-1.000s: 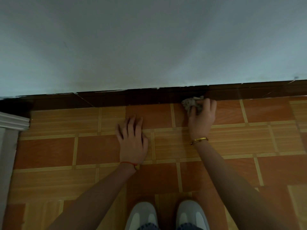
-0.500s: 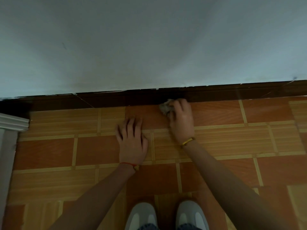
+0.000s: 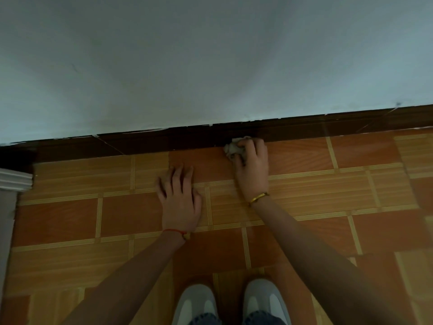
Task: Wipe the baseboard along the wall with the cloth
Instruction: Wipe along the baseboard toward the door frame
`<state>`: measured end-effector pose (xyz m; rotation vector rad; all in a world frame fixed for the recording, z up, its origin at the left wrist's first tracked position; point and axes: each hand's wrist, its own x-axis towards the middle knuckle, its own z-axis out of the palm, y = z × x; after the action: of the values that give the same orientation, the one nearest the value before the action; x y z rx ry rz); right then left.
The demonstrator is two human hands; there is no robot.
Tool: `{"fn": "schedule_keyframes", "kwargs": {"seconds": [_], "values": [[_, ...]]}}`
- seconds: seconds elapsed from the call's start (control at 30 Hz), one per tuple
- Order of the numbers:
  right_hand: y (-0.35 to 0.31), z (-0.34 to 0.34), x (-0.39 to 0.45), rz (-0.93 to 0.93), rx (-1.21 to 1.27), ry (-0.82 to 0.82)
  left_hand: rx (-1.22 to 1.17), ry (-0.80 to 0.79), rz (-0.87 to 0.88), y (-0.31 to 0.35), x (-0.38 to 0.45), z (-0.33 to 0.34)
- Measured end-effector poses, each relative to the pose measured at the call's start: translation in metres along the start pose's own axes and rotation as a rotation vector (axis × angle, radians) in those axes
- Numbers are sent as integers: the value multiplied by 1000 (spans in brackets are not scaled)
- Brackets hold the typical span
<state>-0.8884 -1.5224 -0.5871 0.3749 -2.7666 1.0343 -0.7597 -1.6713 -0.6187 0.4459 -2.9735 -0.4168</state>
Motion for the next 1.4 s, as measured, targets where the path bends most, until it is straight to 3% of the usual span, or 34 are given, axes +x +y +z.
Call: {"fn": "schedule_keyframes", "kwargs": {"seconds": [0.1,0.3,0.4,0.53,0.63,0.9,1.03,1.23,1.3,1.4], "values": [[15,-15,3,17,14,51,-4,1,-1,0,0,0],[33,-47,16,270,95,388,-13,-11,-10,0,0,-1],[17,-51,19,190,136,380,-11,-7,-8,0,0,0],[-35,-27,15,-65,208,231,-14,6,-2,1,0,1],[-56,-17,18,-140,224,185,-4,9,4,-1,-1,0],[6,-61,26,155,142,473,-2,6,-2,1,0,-1],[-11,-45,23,25,149,394,-3,1,-6,1,0,0],[-29,-12,11,-161,93,95,7,12,0,-1,-1,1],[-13,-13,9,-145,50,51,1,12,-5,0,0,1],[20,-27,10,17,-10,109,-6,12,-8,0,0,0]]}}
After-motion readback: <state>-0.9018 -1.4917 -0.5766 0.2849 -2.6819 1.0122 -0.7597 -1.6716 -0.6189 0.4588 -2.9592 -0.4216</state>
